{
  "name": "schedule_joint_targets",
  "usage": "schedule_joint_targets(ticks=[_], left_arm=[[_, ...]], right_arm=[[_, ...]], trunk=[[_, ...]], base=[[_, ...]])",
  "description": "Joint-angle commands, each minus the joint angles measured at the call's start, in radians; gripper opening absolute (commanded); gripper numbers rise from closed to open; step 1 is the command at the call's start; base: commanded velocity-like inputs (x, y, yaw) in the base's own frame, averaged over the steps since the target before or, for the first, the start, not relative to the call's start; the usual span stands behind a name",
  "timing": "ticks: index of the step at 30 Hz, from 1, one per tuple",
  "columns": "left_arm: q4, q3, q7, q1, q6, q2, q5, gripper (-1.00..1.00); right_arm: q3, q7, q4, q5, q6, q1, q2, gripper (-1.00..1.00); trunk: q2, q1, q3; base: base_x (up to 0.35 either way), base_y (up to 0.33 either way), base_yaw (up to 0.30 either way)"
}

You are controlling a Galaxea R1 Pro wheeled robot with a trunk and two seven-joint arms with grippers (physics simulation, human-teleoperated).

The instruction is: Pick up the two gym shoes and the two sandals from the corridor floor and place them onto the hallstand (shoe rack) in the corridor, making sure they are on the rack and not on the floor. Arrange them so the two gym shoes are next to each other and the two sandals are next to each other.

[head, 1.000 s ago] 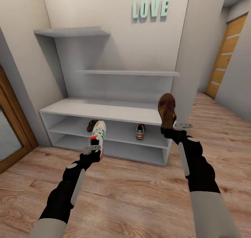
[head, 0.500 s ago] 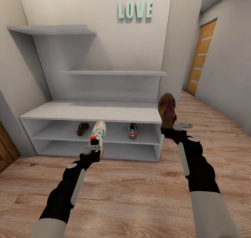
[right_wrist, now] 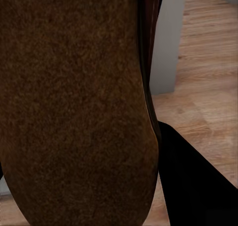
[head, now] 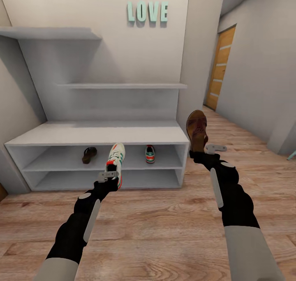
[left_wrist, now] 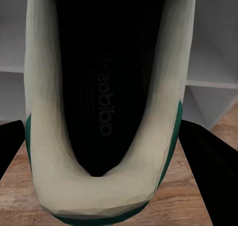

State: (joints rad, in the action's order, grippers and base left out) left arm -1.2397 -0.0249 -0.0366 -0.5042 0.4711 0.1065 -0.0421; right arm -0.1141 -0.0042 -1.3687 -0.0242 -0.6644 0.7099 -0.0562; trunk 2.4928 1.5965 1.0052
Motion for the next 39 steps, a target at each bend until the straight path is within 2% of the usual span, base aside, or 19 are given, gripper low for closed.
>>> schedule_joint_targets(ticks=[1, 21, 28, 30, 31, 32, 34, 35, 36, 38, 39], left_arm=[[-0.001, -0.003, -0.004, 0.000, 0.006, 0.001, -0.004, -1.00], [-0.001, -0.003, -0.005, 0.000, 0.006, 0.001, -0.005, -1.00], [-0.001, -0.003, -0.003, 0.000, 0.009, 0.000, -0.004, -1.00], [-0.001, -0.004, -0.003, 0.000, 0.016, 0.000, -0.005, -1.00], [-0.001, -0.005, -0.003, 0.000, 0.026, -0.001, -0.005, -1.00], [-0.001, -0.006, -0.003, 0.000, 0.043, -0.001, -0.005, -1.00], [-0.001, -0.007, -0.004, 0.000, 0.088, -0.002, -0.004, -1.00], [-0.001, -0.007, -0.004, 0.000, 0.111, -0.002, -0.004, -1.00], [-0.001, -0.007, -0.004, 0.000, 0.127, -0.002, -0.004, -1.00], [-0.001, -0.007, -0.004, 0.000, 0.134, -0.001, -0.003, -1.00], [-0.001, -0.006, -0.003, 0.000, 0.136, -0.001, -0.003, -1.00]], right_arm=[[-0.001, -0.002, -0.001, 0.001, -0.005, 0.001, -0.001, -1.00], [-0.001, 0.002, 0.000, 0.006, -0.005, 0.001, 0.001, -1.00], [-0.008, 0.002, -0.004, 0.009, -0.006, 0.001, 0.003, -1.00], [-0.024, 0.001, -0.006, 0.009, -0.009, 0.001, 0.006, -1.00], [-0.057, 0.001, -0.008, 0.009, -0.011, 0.001, 0.012, -1.00], [-0.117, 0.002, -0.008, 0.009, -0.012, 0.001, 0.027, -1.00], [-0.304, 0.005, -0.008, 0.010, -0.015, 0.001, 0.087, -1.00], [-0.459, 0.007, -0.006, 0.011, -0.016, 0.001, 0.147, -1.00], [-0.639, 0.008, -0.003, 0.011, -0.016, 0.001, 0.212, -1.00], [-0.764, 0.008, -0.002, 0.007, -0.017, 0.001, 0.245, -1.00], [-0.803, 0.007, -0.002, 0.005, -0.017, 0.001, 0.253, -1.00]], trunk=[[0.000, 0.000, 0.001], [0.000, 0.000, 0.001], [0.000, 0.000, 0.001], [0.000, 0.000, 0.001], [0.000, 0.000, 0.001], [0.000, 0.000, 0.001], [0.000, 0.000, 0.001], [0.000, 0.000, 0.001], [0.000, 0.000, 0.001], [0.000, 0.000, 0.001], [0.000, 0.000, 0.001]], base=[[0.000, 0.001, -0.005], [0.000, 0.000, 0.000], [0.000, 0.000, 0.000], [0.000, 0.000, 0.000], [0.000, 0.000, 0.000], [0.000, 0.000, 0.000], [0.000, 0.000, 0.000], [0.000, 0.000, 0.000], [0.000, 0.000, 0.000], [0.000, 0.000, 0.000], [0.000, 0.000, 0.000]])
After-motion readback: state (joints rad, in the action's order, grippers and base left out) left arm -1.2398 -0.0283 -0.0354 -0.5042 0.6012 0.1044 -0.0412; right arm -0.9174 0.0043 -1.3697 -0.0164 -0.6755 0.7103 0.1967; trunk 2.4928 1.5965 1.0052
